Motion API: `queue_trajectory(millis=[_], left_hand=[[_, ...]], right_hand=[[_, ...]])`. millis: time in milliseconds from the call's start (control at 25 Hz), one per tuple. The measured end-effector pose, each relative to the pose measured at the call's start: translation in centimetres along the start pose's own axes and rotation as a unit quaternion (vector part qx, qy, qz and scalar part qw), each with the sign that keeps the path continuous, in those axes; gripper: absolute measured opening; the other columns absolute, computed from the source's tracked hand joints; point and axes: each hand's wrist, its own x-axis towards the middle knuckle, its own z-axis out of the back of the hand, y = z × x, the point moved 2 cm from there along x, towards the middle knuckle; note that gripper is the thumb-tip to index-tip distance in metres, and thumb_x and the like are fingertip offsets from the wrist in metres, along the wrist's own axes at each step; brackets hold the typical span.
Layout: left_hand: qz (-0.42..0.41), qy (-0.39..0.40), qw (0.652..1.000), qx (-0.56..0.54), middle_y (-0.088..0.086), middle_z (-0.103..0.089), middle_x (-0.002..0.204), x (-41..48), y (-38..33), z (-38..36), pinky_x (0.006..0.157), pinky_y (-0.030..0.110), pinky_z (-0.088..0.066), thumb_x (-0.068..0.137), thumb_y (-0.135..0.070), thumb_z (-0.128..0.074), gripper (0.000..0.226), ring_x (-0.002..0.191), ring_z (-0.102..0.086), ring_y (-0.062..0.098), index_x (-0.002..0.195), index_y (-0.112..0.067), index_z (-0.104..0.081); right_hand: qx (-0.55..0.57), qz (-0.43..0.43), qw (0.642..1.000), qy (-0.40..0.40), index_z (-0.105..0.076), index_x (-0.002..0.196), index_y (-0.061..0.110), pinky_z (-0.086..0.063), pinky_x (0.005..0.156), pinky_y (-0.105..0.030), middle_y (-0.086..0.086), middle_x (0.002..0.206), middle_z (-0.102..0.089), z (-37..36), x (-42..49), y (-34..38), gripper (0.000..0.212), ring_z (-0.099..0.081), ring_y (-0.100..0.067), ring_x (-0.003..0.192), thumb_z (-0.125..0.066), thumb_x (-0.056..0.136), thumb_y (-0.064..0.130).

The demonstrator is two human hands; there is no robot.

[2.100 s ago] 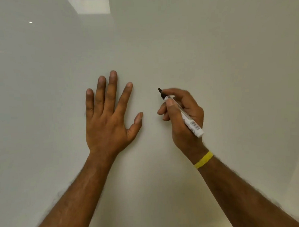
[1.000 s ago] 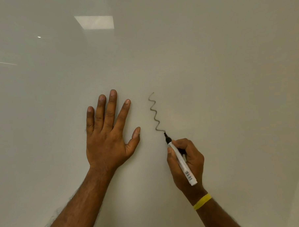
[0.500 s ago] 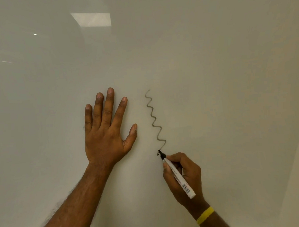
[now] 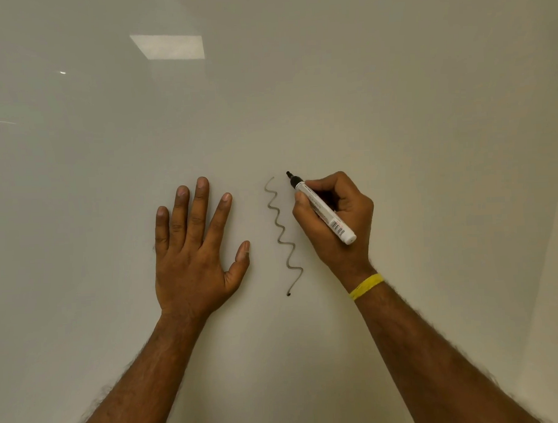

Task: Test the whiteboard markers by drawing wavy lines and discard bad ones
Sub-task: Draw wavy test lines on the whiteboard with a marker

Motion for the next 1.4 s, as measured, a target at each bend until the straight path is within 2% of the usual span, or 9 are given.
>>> queue_trajectory(millis=[80,240,560,680,840,1040,1160,1400], left_hand=[[0.001,-0.002,1.0,0.0,0.012,-0.017,0.162,-0.1,0.0,0.0,0.121,0.052,-0.013,0.092,-0.051,-0.05,0.074,0.151,-0.012,0.031,0.153,-0.018,-0.027],[0.003,-0.002,1.0,0.0,0.012,-0.018,0.162,-0.2,-0.1,0.0,0.121,0.053,-0.013,0.091,-0.051,-0.05,0.074,0.151,-0.012,0.031,0.153,-0.018,-0.028],[0.005,-0.009,1.0,0.0,0.011,-0.019,0.162,-0.4,-0.3,-0.2,0.121,0.053,-0.015,0.092,-0.051,-0.048,0.072,0.15,-0.014,0.031,0.153,-0.018,-0.028],[0.007,-0.012,1.0,-0.004,0.011,-0.019,0.162,-0.5,-0.2,-0.1,0.12,0.054,-0.016,0.093,-0.051,-0.047,0.071,0.15,-0.014,0.031,0.153,-0.018,-0.029],[0.01,-0.005,1.0,-0.001,0.012,-0.018,0.162,-0.7,-0.2,-0.1,0.121,0.052,-0.013,0.092,-0.051,-0.048,0.073,0.151,-0.012,0.031,0.153,-0.018,-0.027],[0.009,-0.003,1.0,0.002,0.012,-0.018,0.162,-0.8,-0.3,-0.1,0.121,0.052,-0.012,0.093,-0.051,-0.046,0.072,0.151,-0.012,0.031,0.154,-0.018,-0.026],[0.011,0.003,1.0,-0.001,0.012,-0.016,0.162,-1.0,-0.4,-0.1,0.122,0.052,-0.011,0.093,-0.051,-0.046,0.072,0.151,-0.01,0.031,0.154,-0.017,-0.025],[0.015,0.022,1.0,-0.004,0.014,-0.014,0.162,-2.0,-0.8,-0.3,0.121,0.053,-0.009,0.092,-0.051,-0.046,0.075,0.151,-0.008,0.033,0.154,-0.016,-0.023]], right_hand=[[0.015,-0.016,1.0,-0.007,-0.064,0.084,0.008,-0.055,0.057,-0.042,-0.009,0.075,-0.065,-0.1,-0.2,-0.5,0.01,-0.063,-0.026,0.065,-0.073,0.081,0.008],[-0.001,-0.024,1.0,0.005,-0.065,0.08,0.006,-0.054,0.056,-0.043,-0.008,0.073,-0.066,0.3,-1.5,-1.0,0.01,-0.065,-0.026,0.065,-0.074,0.081,0.009],[-0.047,-0.023,0.999,0.003,-0.064,0.079,0.006,-0.05,0.051,-0.04,-0.002,0.069,-0.063,2.1,-4.3,-2.4,0.012,-0.06,-0.02,0.058,-0.073,0.082,0.013],[-0.073,-0.015,0.997,0.031,-0.064,0.079,0.007,-0.05,0.051,-0.04,-0.001,0.069,-0.062,2.7,-5.9,-2.9,0.013,-0.058,-0.018,0.058,-0.073,0.083,0.014],[-0.075,-0.048,0.996,-0.002,-0.064,0.079,0.006,-0.052,0.052,-0.039,-0.001,0.07,-0.062,3.5,-7.6,-3.7,0.011,-0.059,-0.019,0.058,-0.072,0.082,0.013],[-0.091,-0.06,0.994,-0.006,-0.063,0.079,0.008,-0.051,0.051,-0.04,-0.001,0.069,-0.061,4.3,-9.4,-4.2,0.011,-0.058,-0.019,0.058,-0.072,0.083,0.013],[-0.103,-0.057,0.993,0.026,-0.063,0.078,0.011,-0.05,0.051,-0.041,0.001,0.069,-0.059,4.7,-11.1,-4.4,0.014,-0.056,-0.018,0.057,-0.07,0.084,0.021],[-0.107,-0.103,0.988,0.048,-0.063,0.079,0.016,-0.052,0.051,-0.04,0.005,0.068,-0.059,5.4,-13.8,-4.9,0.016,-0.057,-0.018,0.057,-0.069,0.083,0.03]])
